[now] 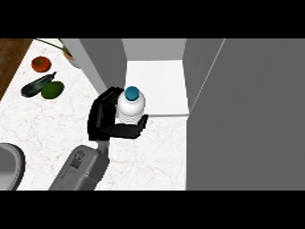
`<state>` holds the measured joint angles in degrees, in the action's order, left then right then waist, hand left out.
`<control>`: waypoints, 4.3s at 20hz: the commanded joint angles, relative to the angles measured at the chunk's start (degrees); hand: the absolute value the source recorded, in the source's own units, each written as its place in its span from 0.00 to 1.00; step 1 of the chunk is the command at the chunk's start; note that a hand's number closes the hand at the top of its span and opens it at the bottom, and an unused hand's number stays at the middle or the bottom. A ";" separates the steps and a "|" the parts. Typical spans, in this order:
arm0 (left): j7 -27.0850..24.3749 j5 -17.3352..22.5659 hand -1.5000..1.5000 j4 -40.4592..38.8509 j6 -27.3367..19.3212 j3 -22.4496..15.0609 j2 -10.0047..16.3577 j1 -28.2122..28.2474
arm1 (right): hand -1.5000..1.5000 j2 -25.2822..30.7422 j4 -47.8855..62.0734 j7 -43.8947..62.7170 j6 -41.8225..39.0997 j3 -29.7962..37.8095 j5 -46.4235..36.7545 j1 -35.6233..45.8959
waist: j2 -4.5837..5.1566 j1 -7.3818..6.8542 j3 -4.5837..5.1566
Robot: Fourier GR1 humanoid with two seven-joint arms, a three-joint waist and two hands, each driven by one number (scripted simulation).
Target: Pick up the bottled water, place it into the cabinet and close the cabinet
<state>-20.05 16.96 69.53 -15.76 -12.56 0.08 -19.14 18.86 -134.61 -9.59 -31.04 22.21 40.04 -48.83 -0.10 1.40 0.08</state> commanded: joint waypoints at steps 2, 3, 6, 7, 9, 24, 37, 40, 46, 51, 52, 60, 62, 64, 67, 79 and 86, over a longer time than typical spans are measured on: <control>4.10 -1.66 1.00 -2.76 -8.48 -2.03 -0.07 -7.63 | 0.00 0.00 -9.17 3.93 3.54 1.42 7.47 -0.76 | 0.14 -0.20 -0.01; 5.85 -2.12 1.00 -2.32 -11.24 -3.74 -0.07 -7.80 | 0.00 -2.17 -9.22 3.86 3.54 -0.37 3.90 -1.17 | 0.06 -0.23 -0.03; 5.61 -0.22 1.00 -10.02 -15.75 -5.78 -0.07 -13.87 | 0.00 -0.23 -7.88 2.94 1.32 1.08 7.06 -1.50 | 0.26 0.97 0.00; 5.33 -1.27 1.00 -11.80 -16.39 -4.67 -0.07 -14.24 | 0.00 -2.34 -9.75 2.94 1.59 -0.80 5.20 -3.02 | 0.23 0.99 0.00; 6.44 1.50 1.00 -13.98 -19.03 -7.29 -0.08 -18.11 | 0.00 -0.84 -9.04 4.65 4.07 -1.72 3.99 1.11 | 0.40 0.68 0.01; -2.98 8.05 1.00 -38.68 -16.48 -0.99 -0.07 -32.56 | 0.00 0.28 -5.08 3.47 0.70 -0.39 8.44 0.53 | 0.74 2.08 0.01; -6.01 4.87 0.00 -55.66 -19.34 2.82 -0.06 -44.97 | 0.00 -0.03 -5.29 2.96 -0.07 -1.44 5.60 0.61 | 1.23 2.87 0.01; -7.86 4.03 0.00 -57.58 -18.23 3.07 0.03 -44.76 | 0.00 -1.57 -6.99 2.85 -0.06 -2.44 5.17 -0.65 | 1.18 2.75 0.03; -9.13 4.03 0.00 -60.54 -17.07 3.79 -0.05 -46.64 | 0.00 1.75 -3.70 2.80 -0.02 -0.36 8.37 2.62 | 1.67 3.23 0.05; -12.29 5.91 0.00 -58.47 -14.46 6.74 0.37 -48.88 | 0.00 -0.83 -5.00 2.17 -0.21 -1.76 4.76 1.69 | 1.47 3.29 0.07; -15.50 6.58 0.00 -57.68 -13.19 7.16 -0.03 -45.95 | 0.00 0.79 -5.56 3.22 -0.06 -0.51 6.58 1.08 | 1.37 2.98 0.10; -17.84 9.33 0.00 -54.36 -8.62 5.16 -0.07 -45.64 | 0.00 3.67 -3.39 3.99 -0.27 3.37 9.83 4.30 | 0.68 2.59 0.00; -16.52 11.10 0.00 -51.55 -8.71 3.42 -0.07 -45.02 | 0.00 2.93 -5.19 7.39 5.95 0.71 8.19 6.86 | 0.48 1.59 0.01; -15.25 11.20 0.00 -52.52 -10.28 4.12 -0.07 -48.50 | 0.00 2.48 -4.66 6.73 3.21 0.85 7.13 6.14 | 0.62 1.78 -0.02; -18.46 14.27 0.00 -46.55 -8.45 -0.35 -0.07 -39.94 | 0.00 3.52 -4.45 6.99 2.85 2.52 9.06 6.68 | 0.13 1.09 -0.02; -13.44 20.15 0.00 -19.72 -14.92 -17.52 -0.08 -21.67 | 0.00 -0.78 -11.91 9.90 6.66 -0.31 5.85 3.18 | -0.63 -0.85 0.04; -13.23 17.62 0.00 0.23 -18.57 -25.29 1.81 -3.73 | 0.00 0.55 -6.38 8.63 3.85 3.49 7.85 4.19 | -0.58 -1.94 -0.05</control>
<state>-33.77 36.12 60.17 -32.87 -34.04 0.40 -31.33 19.83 -133.82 -3.17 -28.26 23.27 47.21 -42.16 -0.66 -0.15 0.07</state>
